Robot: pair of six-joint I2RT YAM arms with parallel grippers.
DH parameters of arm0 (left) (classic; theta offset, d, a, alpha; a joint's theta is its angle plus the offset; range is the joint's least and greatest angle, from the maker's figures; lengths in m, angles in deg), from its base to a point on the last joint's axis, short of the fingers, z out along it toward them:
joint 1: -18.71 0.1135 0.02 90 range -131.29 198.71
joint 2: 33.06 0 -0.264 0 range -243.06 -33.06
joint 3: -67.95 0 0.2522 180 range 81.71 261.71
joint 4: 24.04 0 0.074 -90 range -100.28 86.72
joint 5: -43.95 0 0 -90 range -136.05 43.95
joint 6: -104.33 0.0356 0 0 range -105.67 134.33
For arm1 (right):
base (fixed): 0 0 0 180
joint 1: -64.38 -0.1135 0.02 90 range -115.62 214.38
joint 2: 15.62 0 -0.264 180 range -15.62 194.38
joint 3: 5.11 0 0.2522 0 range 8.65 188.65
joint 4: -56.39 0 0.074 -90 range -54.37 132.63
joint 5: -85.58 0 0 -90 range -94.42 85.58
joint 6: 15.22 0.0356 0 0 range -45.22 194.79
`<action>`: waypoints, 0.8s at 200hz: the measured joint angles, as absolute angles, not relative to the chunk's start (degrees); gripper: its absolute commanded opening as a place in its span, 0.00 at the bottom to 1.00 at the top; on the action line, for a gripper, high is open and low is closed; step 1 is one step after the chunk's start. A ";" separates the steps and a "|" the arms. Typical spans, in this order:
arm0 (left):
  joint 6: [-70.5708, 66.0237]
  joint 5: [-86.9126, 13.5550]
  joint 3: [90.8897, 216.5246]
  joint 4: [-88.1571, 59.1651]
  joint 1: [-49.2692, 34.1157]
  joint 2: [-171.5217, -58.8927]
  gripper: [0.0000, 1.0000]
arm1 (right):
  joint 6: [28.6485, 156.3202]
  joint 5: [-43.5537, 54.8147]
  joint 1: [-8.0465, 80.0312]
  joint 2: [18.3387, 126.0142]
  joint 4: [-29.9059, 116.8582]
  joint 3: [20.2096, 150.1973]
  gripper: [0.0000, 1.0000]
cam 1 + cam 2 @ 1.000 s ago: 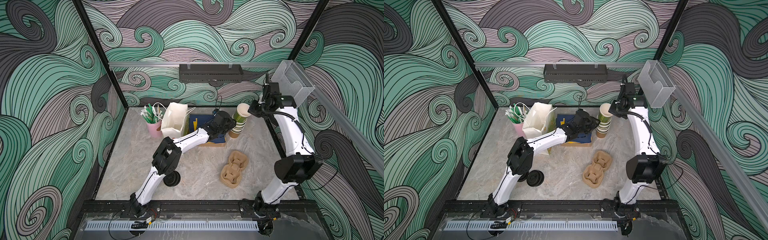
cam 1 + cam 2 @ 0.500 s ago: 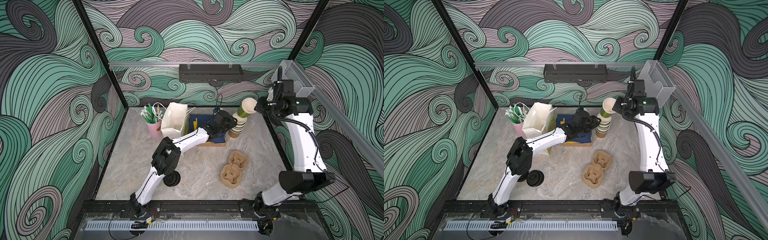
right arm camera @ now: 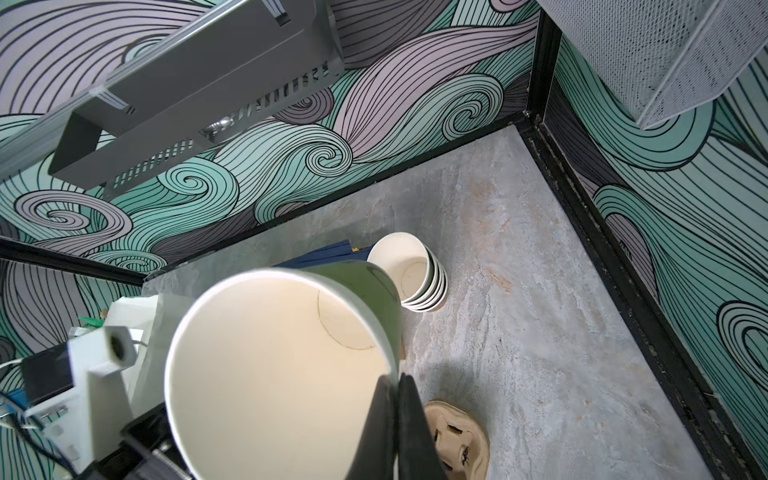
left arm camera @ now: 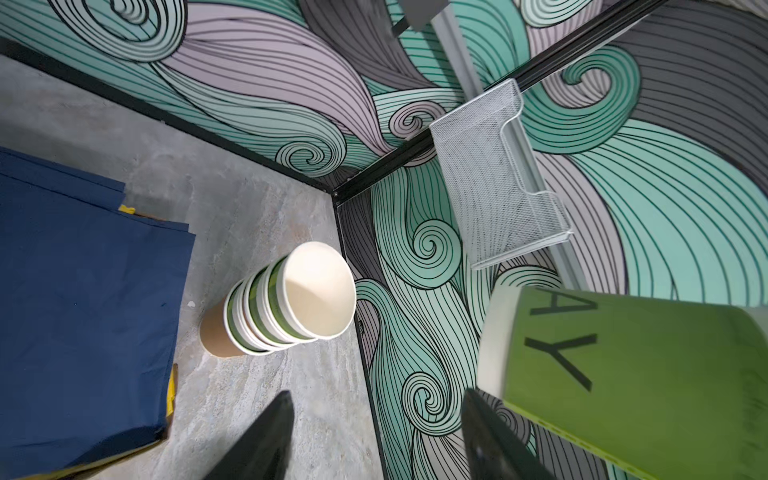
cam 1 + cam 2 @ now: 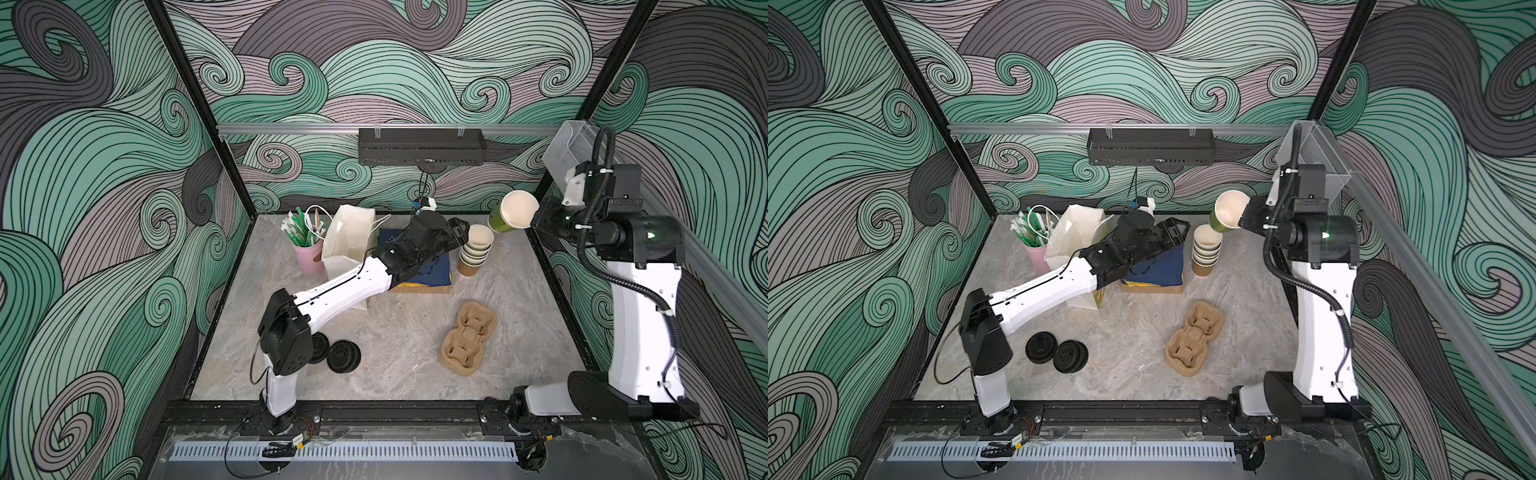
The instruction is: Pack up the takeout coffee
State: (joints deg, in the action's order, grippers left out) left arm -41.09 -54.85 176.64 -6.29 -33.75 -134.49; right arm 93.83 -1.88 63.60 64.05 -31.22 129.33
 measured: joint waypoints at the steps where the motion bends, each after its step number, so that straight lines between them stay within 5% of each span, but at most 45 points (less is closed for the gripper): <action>1: -41.00 -54.87 176.38 -6.22 -33.78 -134.16 0.67 | 93.77 -1.79 63.58 63.84 -31.39 129.20 0.00; 41: -38.07 -57.80 164.60 -1.68 -35.42 -120.61 0.67 | 92.08 -0.74 59.05 56.36 -35.02 120.31 0.00; 160: -47.07 -61.05 144.64 19.11 -37.47 -95.30 0.66 | 95.87 -3.45 27.91 43.77 -32.11 90.17 0.00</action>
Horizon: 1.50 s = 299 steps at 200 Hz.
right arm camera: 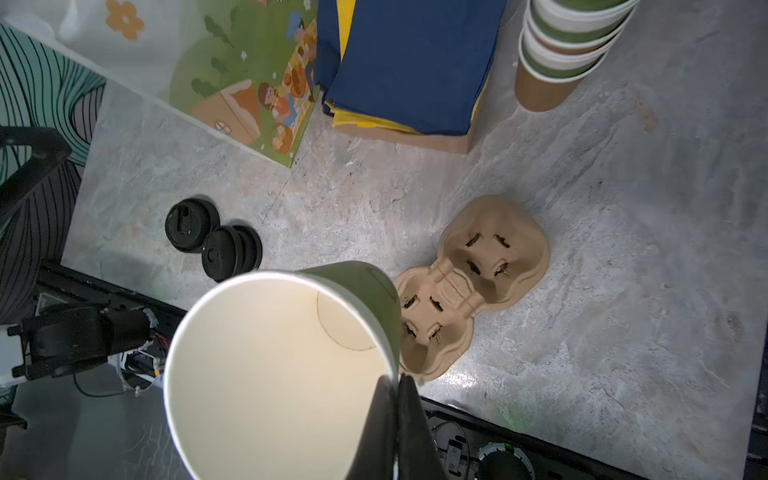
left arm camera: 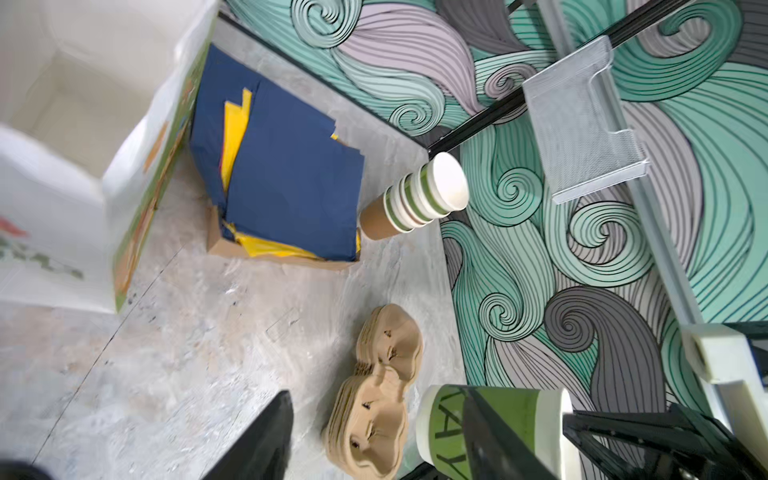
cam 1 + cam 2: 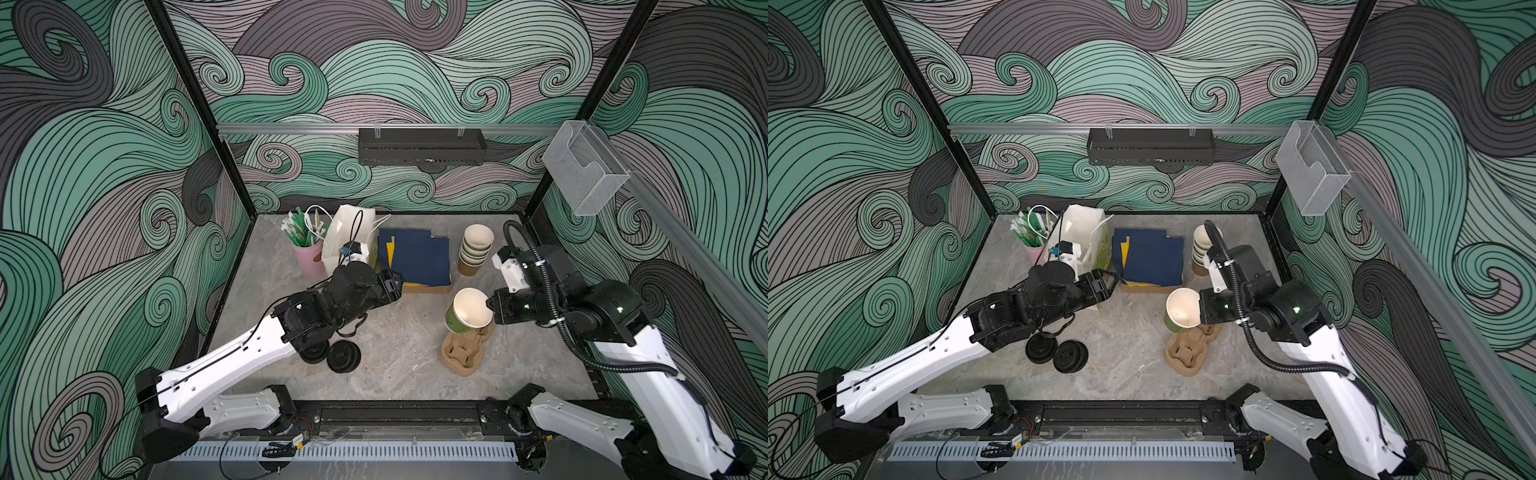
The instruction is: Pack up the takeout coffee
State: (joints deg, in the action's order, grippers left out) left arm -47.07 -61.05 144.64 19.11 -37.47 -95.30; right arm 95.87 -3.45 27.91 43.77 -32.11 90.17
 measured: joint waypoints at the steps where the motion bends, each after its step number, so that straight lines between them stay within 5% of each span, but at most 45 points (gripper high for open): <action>1: -47.49 -61.05 144.12 19.48 -37.51 -95.00 0.66 | 95.93 -3.47 27.40 43.86 -31.76 89.79 0.00; 77: -62.24 -67.96 124.45 29.25 -38.43 -76.96 0.67 | 99.36 -7.06 12.59 59.01 -12.09 79.87 0.00; 198: -68.43 -74.02 119.62 33.91 -38.43 -71.11 0.67 | 104.19 -9.46 10.22 70.55 2.00 73.86 0.00; 265: -68.28 -74.34 119.62 35.22 -38.43 -71.24 0.67 | 104.98 -10.55 10.22 71.11 2.66 73.86 0.36; 299: -65.81 -73.99 120.78 36.31 -38.43 -72.90 0.67 | 105.29 -11.32 10.22 67.36 -0.55 75.28 0.44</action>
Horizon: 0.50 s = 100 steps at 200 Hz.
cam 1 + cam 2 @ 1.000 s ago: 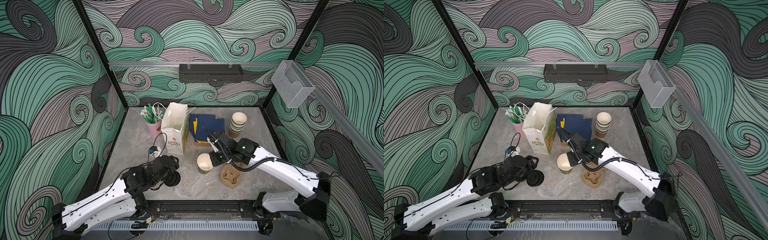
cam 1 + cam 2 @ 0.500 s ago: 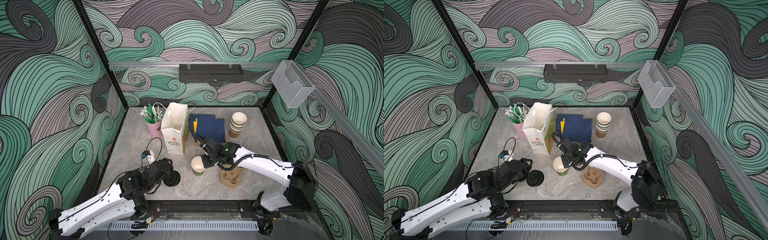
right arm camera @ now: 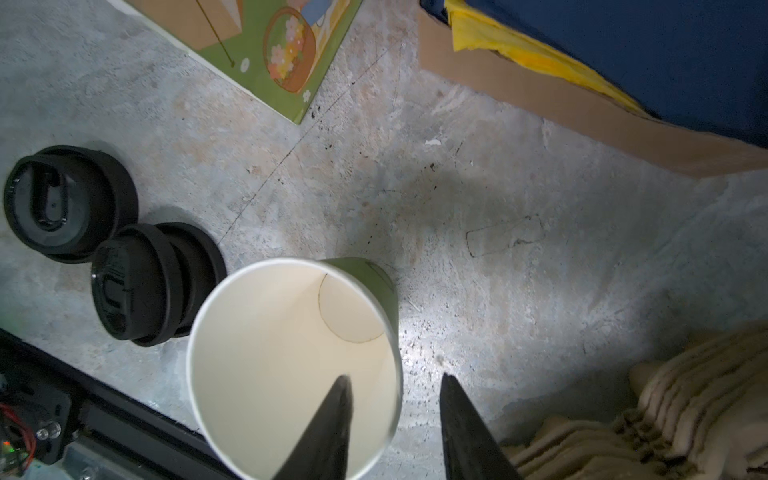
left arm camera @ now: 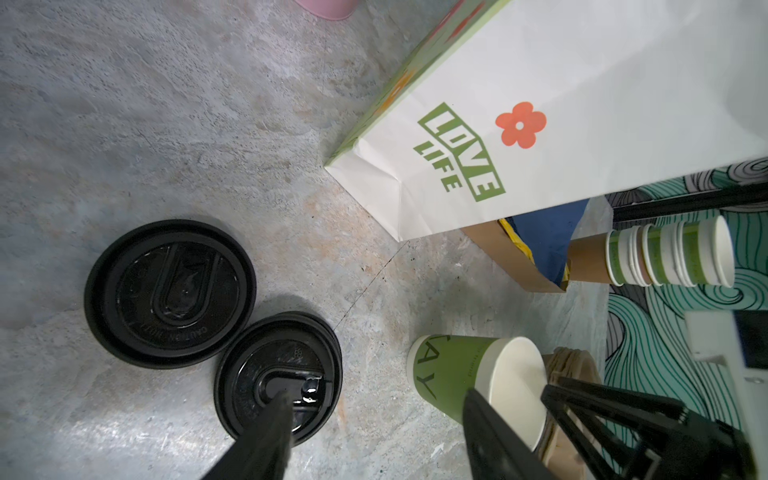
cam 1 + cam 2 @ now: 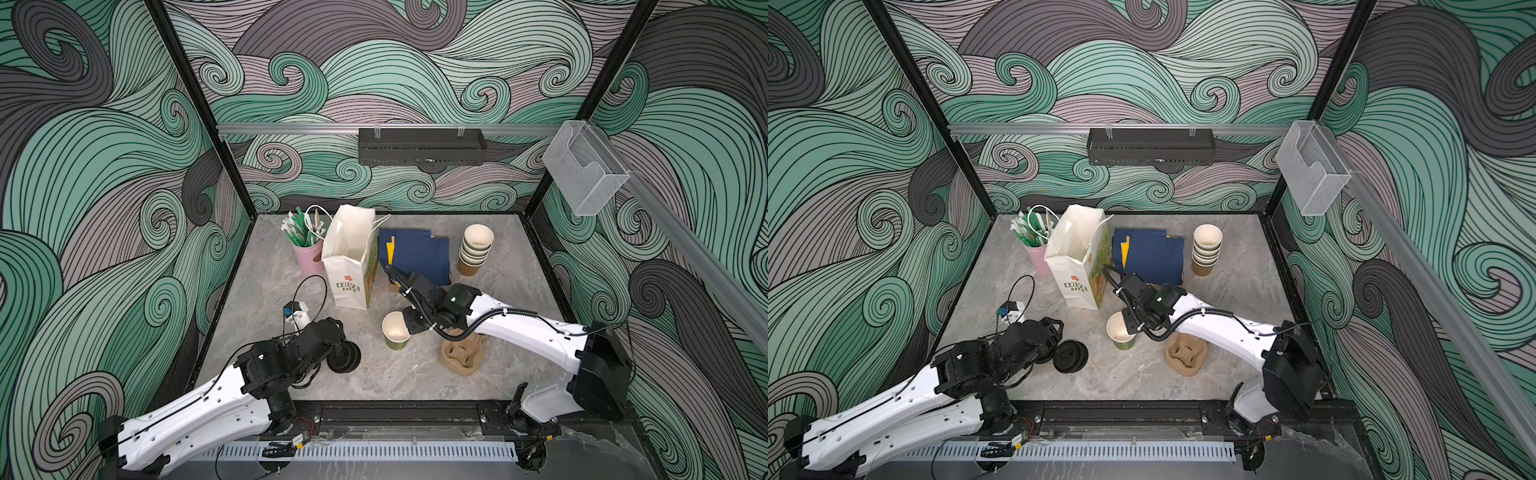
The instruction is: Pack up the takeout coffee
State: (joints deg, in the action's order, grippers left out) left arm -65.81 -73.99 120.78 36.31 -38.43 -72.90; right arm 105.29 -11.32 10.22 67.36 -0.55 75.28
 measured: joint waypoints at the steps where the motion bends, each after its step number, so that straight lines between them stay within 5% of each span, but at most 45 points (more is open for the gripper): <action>1: -65.70 -73.95 120.91 36.38 -38.43 -73.03 0.67 | 105.29 -11.34 10.22 67.22 -0.64 75.35 0.44; 100: -57.19 -69.80 127.07 38.98 -38.43 -81.23 0.67 | 112.78 -17.98 10.38 43.31 -8.77 74.10 0.44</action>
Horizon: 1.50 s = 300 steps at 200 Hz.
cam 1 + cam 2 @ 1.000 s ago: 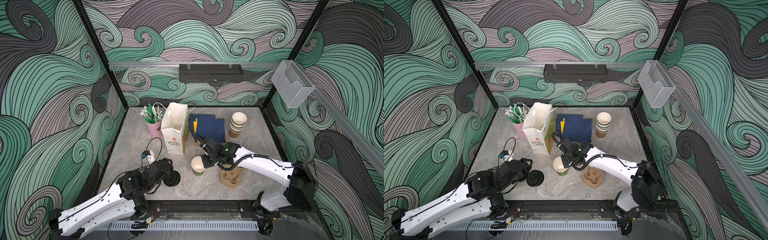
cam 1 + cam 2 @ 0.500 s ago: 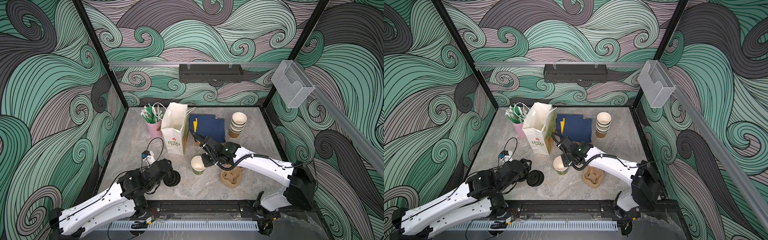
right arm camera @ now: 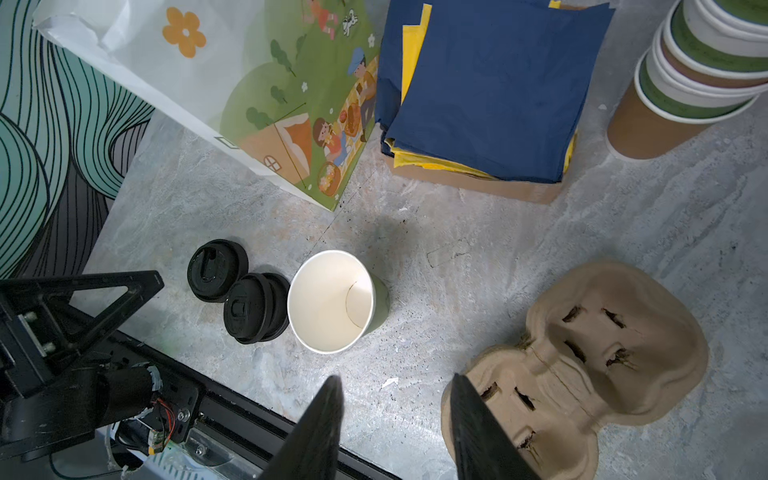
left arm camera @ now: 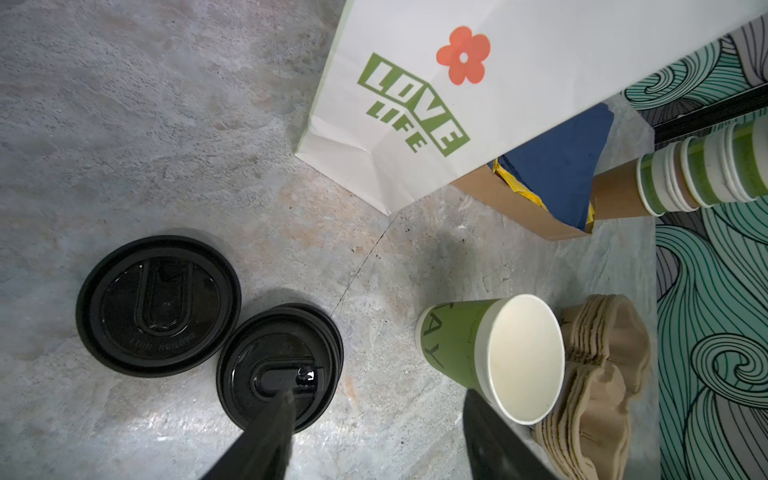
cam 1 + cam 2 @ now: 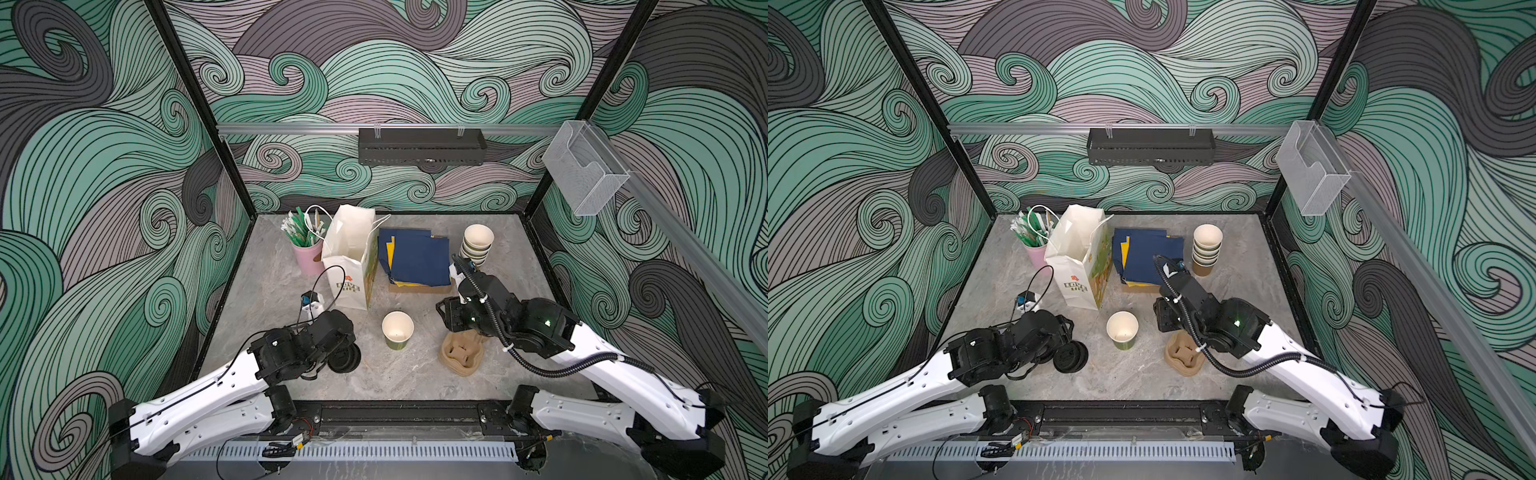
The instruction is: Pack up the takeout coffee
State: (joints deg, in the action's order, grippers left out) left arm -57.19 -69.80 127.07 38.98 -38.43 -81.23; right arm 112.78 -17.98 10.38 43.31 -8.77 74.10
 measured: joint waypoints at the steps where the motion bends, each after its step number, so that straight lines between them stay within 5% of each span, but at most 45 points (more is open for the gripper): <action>1: -57.19 -69.75 127.09 39.09 -38.43 -81.29 0.67 | 112.85 -17.98 10.38 43.33 -8.77 74.06 0.44; 102: -63.31 -63.39 111.27 34.91 -37.06 -79.35 0.90 | 115.60 -17.57 10.38 45.91 -9.56 72.96 0.44; 300: -60.84 -54.13 109.65 24.29 -28.82 -90.71 0.82 | 117.24 -17.50 10.38 45.02 -11.02 71.94 0.44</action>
State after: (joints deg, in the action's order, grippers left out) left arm -60.84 -54.13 109.65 24.29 -28.82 -90.71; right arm 117.24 -17.50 10.38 45.02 -11.02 71.94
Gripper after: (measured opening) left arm 0.827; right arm 0.444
